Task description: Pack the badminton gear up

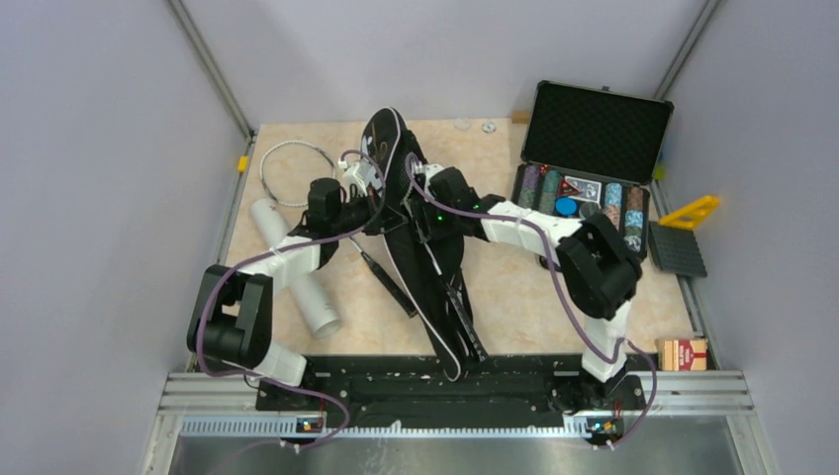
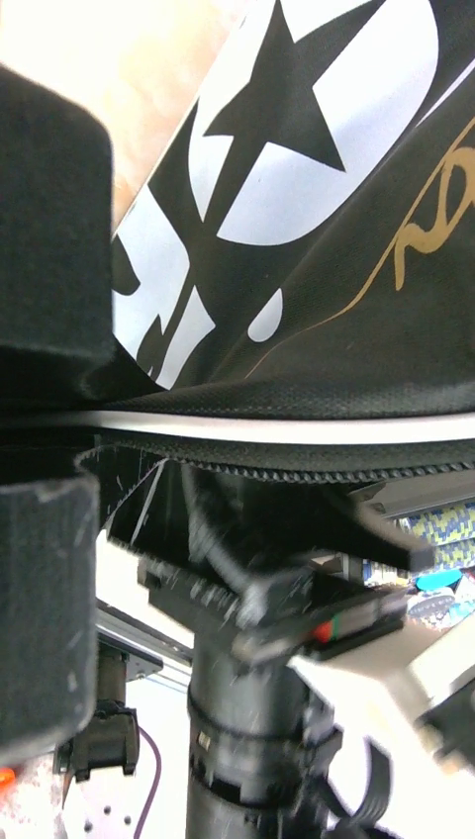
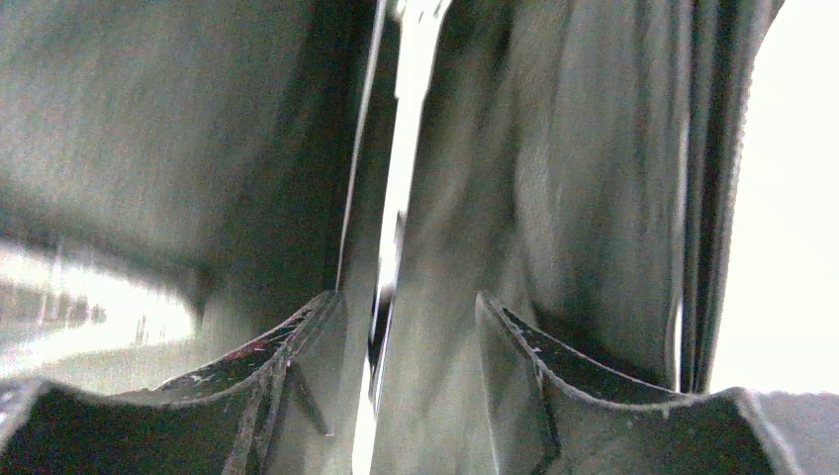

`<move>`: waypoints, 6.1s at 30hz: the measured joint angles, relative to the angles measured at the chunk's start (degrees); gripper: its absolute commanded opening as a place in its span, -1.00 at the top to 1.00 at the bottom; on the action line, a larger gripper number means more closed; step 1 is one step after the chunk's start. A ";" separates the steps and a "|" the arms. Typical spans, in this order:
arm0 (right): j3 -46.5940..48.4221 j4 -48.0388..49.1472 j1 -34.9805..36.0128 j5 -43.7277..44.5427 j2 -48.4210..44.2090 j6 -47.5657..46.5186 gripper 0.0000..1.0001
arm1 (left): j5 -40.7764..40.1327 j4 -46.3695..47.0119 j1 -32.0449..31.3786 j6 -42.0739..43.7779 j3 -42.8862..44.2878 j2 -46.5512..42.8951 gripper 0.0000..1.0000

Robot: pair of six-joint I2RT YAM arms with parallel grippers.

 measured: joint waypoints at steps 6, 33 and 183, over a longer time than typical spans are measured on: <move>-11.76 0.92 0.07 -4.63 -11.21 -4.04 -0.08 | -0.31 -2.16 -0.02 2.75 0.00 -1.07 1.00; -12.07 -6.38 1.18 -17.09 -15.67 7.96 1.00 | -0.70 -3.23 0.17 7.45 -0.70 -2.93 1.00; -20.02 6.14 1.38 23.78 -26.21 -12.13 1.00 | -62.64 -52.09 5.60 -15.39 27.43 20.48 -0.63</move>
